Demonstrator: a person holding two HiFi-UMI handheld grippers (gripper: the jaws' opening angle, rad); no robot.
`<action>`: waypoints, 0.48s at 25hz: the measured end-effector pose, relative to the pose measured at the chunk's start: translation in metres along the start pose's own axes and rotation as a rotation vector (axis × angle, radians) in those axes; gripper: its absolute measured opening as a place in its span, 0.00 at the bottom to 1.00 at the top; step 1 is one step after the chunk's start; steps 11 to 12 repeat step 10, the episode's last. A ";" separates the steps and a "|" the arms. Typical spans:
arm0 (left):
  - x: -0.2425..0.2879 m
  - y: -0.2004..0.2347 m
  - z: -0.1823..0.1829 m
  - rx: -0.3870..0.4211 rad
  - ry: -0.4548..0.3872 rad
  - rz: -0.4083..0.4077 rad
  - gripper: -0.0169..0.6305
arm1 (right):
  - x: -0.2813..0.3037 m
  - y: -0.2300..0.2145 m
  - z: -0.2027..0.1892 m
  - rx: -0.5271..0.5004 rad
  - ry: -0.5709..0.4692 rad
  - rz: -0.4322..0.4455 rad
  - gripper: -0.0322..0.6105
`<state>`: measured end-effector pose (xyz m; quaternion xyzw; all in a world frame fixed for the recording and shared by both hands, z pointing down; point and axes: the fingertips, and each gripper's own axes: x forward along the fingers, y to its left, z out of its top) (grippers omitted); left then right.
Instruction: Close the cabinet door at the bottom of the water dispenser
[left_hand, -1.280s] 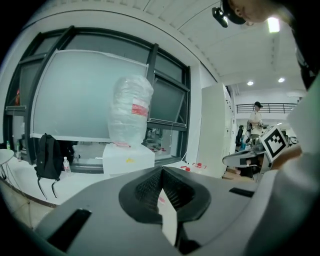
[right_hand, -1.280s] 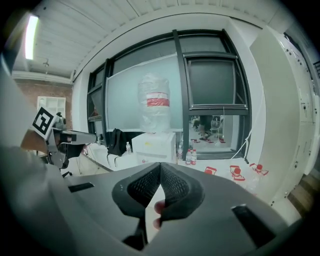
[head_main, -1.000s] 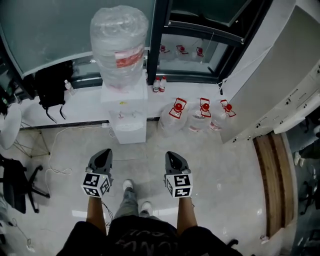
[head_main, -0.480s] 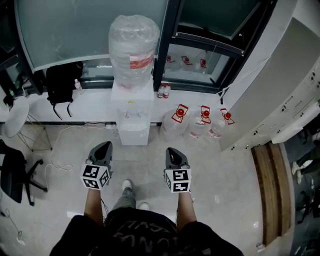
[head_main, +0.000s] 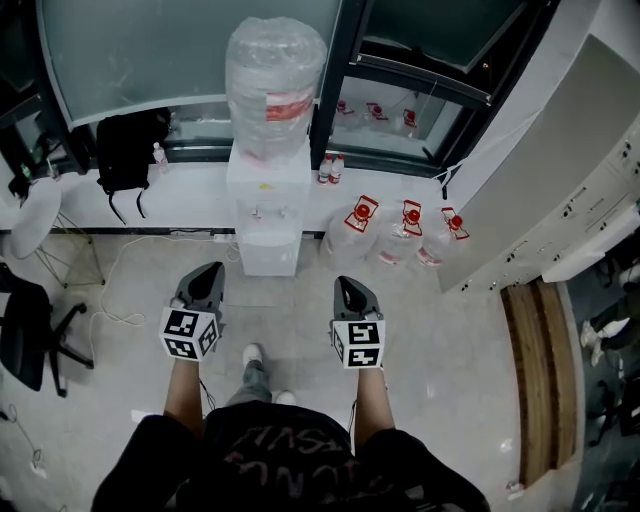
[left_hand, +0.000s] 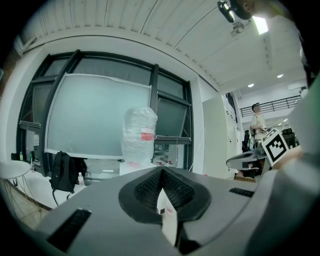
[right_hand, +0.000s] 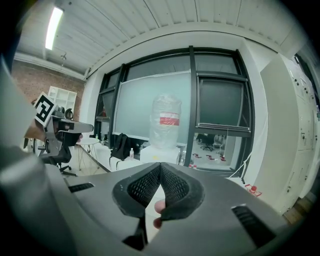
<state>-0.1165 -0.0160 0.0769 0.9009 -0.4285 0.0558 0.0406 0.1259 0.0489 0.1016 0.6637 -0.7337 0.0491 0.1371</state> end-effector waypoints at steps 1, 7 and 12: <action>-0.001 0.000 0.001 0.000 -0.002 0.002 0.05 | -0.001 0.000 0.001 0.001 -0.001 -0.003 0.07; -0.007 0.002 0.005 -0.002 -0.016 0.012 0.05 | -0.003 0.005 0.000 0.000 -0.003 -0.003 0.07; -0.009 0.001 0.003 0.000 -0.017 0.011 0.05 | -0.004 0.008 -0.002 0.006 -0.003 -0.001 0.07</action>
